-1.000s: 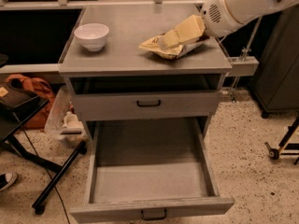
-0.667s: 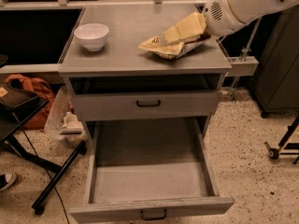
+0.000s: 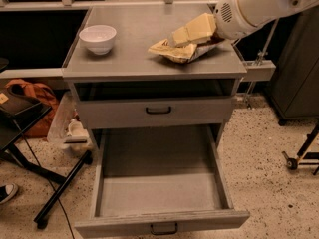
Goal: Place brown chip bag into middle drawer
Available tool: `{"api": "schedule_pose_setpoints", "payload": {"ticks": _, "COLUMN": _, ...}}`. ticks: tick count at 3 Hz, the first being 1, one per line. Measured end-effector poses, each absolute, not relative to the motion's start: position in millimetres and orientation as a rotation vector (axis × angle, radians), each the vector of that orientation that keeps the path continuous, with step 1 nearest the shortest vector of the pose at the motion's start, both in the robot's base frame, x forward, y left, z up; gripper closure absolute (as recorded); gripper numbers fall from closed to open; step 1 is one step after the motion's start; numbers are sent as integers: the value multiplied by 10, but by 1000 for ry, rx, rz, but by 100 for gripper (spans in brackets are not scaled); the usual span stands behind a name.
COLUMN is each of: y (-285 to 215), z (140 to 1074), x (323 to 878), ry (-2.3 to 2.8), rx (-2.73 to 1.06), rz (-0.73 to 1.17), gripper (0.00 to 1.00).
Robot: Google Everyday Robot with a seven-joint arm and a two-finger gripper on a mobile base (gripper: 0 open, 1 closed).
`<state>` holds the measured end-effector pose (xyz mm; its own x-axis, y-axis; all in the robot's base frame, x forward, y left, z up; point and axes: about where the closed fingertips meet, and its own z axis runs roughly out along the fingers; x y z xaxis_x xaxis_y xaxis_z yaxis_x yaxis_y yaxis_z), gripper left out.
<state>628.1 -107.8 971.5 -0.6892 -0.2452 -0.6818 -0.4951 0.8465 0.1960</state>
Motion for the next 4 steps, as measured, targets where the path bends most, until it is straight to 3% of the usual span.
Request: {"api": "schedule_pose_setpoints", "payload": {"ticks": 4, "y": -1383, "z": 9469, "x": 7439, "ry": 2306, "rx": -10, "rz": 200, "gripper": 0}}
